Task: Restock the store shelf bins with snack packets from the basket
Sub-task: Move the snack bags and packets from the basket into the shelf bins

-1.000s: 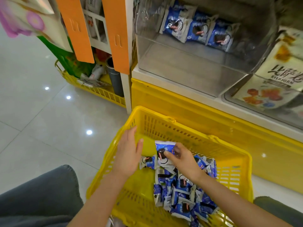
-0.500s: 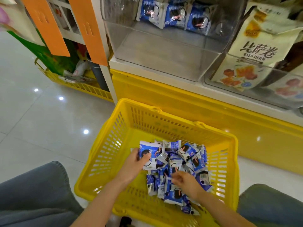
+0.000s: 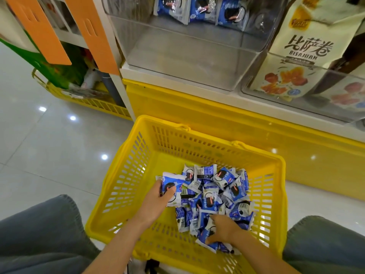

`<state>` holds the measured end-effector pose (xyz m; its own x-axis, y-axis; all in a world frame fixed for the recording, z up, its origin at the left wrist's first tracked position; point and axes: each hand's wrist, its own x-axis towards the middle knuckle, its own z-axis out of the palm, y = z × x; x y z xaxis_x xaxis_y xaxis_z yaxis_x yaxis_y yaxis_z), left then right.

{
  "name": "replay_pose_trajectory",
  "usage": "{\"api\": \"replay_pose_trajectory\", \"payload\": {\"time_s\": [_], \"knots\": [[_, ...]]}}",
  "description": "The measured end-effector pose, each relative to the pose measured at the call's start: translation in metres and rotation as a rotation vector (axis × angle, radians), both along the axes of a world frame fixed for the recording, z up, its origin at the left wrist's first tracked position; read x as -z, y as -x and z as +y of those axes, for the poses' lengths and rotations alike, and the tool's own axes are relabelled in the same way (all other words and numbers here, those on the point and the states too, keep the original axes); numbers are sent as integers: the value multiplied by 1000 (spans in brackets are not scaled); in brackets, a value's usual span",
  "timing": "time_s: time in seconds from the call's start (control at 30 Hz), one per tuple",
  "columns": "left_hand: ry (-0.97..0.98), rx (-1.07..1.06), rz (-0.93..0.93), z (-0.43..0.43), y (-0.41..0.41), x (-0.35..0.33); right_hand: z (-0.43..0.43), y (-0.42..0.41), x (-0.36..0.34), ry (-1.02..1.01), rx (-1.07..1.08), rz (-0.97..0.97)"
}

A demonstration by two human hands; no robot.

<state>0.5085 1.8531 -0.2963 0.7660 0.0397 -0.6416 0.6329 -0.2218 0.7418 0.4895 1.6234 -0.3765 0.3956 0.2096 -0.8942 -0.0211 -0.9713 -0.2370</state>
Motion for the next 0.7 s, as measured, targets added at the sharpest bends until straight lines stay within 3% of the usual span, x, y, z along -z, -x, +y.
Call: {"api": "replay_pose_trajectory", "payload": {"time_s": [0.23, 0.5, 0.6, 0.7], "knots": [[-58, -96, 66, -3, 5, 2, 20, -24, -45, -213, 400, -264], [387, -314, 38, -15, -7, -41, 57, -49, -123, -623, 1004, -451], [511, -268, -112, -15, -14, -69, 66, -58, -151, -703, 1044, -476], [483, -299, -261, -14, -25, -97, 66, -67, -179, -718, 950, -487]]}}
